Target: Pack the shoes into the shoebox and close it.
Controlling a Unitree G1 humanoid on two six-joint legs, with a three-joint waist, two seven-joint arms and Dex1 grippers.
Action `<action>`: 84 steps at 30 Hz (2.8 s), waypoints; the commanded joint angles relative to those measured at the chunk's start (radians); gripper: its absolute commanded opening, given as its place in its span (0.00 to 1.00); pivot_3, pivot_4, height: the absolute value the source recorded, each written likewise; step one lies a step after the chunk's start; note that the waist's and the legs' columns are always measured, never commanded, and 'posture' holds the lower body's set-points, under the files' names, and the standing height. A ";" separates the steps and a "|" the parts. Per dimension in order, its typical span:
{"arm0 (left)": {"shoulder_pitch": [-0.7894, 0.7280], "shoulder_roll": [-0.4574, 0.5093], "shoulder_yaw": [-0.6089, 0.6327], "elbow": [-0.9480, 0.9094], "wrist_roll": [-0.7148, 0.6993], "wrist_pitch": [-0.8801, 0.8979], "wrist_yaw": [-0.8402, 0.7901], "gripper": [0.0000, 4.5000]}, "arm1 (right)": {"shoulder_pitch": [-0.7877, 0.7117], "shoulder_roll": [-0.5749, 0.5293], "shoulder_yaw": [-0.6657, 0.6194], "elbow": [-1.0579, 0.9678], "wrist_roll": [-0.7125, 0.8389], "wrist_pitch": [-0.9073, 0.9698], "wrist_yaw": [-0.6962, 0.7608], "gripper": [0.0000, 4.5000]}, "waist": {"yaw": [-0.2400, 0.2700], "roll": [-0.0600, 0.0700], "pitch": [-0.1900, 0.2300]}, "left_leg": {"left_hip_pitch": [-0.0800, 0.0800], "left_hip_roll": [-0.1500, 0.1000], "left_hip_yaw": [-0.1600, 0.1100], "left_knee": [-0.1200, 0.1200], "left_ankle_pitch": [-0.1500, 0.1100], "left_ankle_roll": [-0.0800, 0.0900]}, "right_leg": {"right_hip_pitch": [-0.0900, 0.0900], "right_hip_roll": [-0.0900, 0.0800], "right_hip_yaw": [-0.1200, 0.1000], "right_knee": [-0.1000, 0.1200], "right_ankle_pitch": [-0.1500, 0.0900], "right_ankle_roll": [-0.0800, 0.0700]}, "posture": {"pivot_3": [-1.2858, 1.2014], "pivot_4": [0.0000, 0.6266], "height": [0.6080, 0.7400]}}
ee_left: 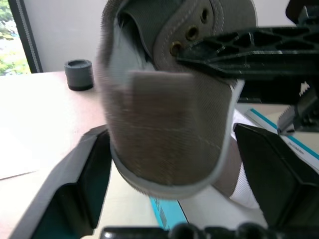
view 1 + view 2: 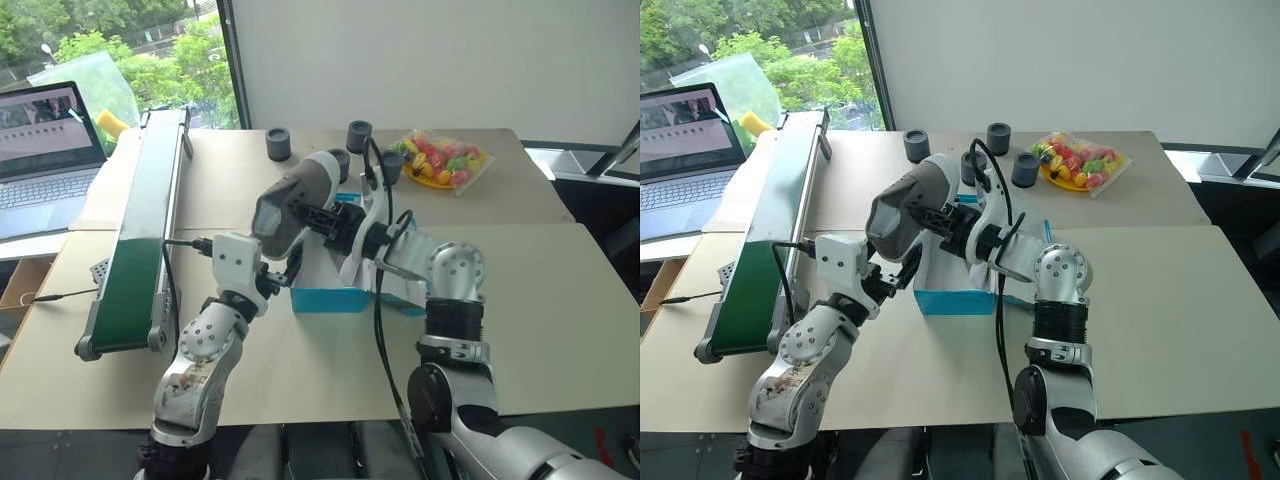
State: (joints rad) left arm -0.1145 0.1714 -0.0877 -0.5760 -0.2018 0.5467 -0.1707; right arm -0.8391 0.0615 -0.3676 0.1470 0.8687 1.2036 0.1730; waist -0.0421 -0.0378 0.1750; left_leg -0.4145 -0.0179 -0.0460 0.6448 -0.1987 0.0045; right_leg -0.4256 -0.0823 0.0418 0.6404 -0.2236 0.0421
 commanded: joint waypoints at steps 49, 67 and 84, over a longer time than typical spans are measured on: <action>0.090 0.108 0.005 -0.163 0.014 0.055 -0.041 1.00 | -0.553 -0.254 0.421 0.717 -0.572 -0.166 0.455 0.99 | 0.000 0.001 0.001 | 0.001 0.002 0.003 0.000 0.000 0.000 | 0.000 0.003 0.001 0.000 0.000 -0.001 | 0.52 0.24 0.93; 0.155 0.381 0.068 -0.119 -0.093 0.033 -0.360 1.00 | 0.224 -0.735 0.341 -0.505 -0.018 0.122 0.885 0.84 | 0.022 0.001 0.001 | 0.000 0.004 0.001 0.000 -0.002 0.003 | 0.004 0.003 -0.001 -0.009 0.000 -0.001 | 0.52 0.24 0.93; 0.097 0.428 0.075 -0.087 -0.137 0.053 -0.446 1.00 | 0.668 -0.498 0.532 -0.546 -0.542 -0.047 0.075 0.00 | 0.025 0.000 -0.001 | 0.002 0.010 0.010 0.001 -0.002 0.002 | 0.005 0.006 0.001 -0.009 0.000 -0.001 | 0.52 0.24 0.93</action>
State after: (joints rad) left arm -0.0013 0.5920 -0.0201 -0.6539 -0.3214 0.6106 -0.6041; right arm -0.1828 -0.4856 0.1804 -0.4200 0.4003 1.1950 0.3516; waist -0.0173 -0.0374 0.1745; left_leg -0.4103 -0.0068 -0.0356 0.6459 -0.2005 0.0066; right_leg -0.4192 -0.0757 0.0429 0.6305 -0.2234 0.0413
